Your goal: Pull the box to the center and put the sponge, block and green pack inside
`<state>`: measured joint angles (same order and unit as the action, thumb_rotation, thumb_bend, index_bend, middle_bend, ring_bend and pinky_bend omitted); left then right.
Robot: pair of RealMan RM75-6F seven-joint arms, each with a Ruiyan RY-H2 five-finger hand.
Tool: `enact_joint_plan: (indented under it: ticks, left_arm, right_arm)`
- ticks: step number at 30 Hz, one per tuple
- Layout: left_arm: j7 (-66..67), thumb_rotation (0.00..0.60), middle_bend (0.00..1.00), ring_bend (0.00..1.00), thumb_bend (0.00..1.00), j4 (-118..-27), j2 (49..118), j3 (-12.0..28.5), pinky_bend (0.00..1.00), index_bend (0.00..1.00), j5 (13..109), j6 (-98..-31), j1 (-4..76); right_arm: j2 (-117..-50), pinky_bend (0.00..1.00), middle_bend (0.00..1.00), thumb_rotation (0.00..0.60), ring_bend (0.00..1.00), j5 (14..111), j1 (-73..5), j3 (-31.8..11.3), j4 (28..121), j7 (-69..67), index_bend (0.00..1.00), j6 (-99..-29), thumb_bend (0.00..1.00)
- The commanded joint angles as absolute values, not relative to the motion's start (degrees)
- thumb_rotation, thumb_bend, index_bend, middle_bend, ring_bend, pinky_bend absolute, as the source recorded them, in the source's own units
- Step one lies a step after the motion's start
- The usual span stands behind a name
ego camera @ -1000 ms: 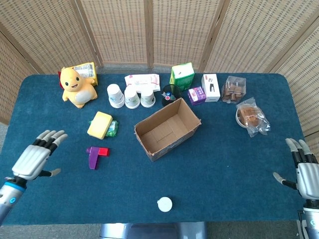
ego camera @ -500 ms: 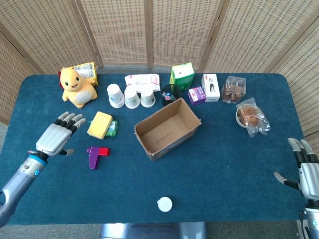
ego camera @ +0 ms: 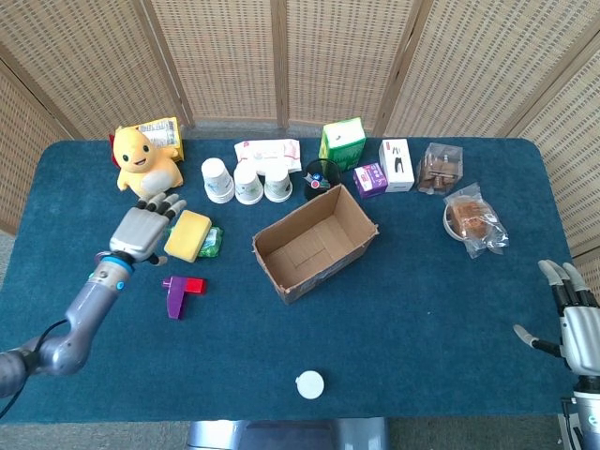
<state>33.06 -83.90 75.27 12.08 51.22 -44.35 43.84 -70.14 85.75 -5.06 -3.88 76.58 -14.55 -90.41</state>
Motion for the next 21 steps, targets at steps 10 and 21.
enact_joint_plan:
  ticks: [10, 21]
  left_arm:
    - [39.64, 0.6, 0.0, 0.0, 0.1, -79.64, 81.46, 8.29, 0.03, 0.0, 41.04, -44.44, 49.99]
    - [41.83, 0.6, 0.38, 0.31, 0.14, -76.19, 85.31, 6.47, 0.59, 0.27, 40.1, -48.87, 51.65]
  right_arm:
    - [-70.01, 0.23, 0.0, 0.6, 0.0, 85.5, -4.78, -4.59, 75.99, -17.09, 0.07, -89.51, 0.0]
    - [-69.86, 0.23, 0.0, 0.6, 0.0, 85.8, -4.44, -4.93, 75.65, -18.99, 0.07, -89.42, 0.0]
